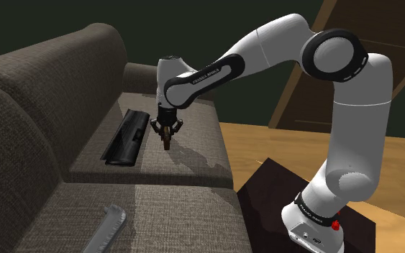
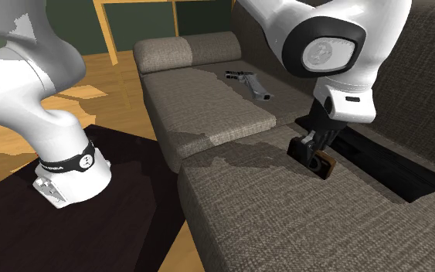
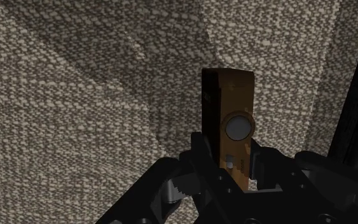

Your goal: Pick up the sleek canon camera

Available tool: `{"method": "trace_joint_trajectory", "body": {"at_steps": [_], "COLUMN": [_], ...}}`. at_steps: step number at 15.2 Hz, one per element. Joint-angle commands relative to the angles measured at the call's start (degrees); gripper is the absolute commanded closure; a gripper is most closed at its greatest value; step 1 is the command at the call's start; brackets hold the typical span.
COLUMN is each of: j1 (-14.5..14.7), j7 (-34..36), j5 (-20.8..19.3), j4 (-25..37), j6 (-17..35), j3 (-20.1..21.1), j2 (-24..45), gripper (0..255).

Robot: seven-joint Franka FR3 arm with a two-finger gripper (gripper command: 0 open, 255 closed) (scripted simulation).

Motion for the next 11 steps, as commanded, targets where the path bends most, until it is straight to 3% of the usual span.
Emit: {"method": "trace_joint_trajectory", "body": {"at_steps": [1, 11], "j1": [0.0, -0.3], "j7": [0.0, -0.5], "j5": [0.0, 0.9], "j4": [0.0, 0.9], "j6": [0.0, -3.0], "j3": [0.0, 0.5], "j2": [0.0, -2.1], "gripper": [255, 255]}}
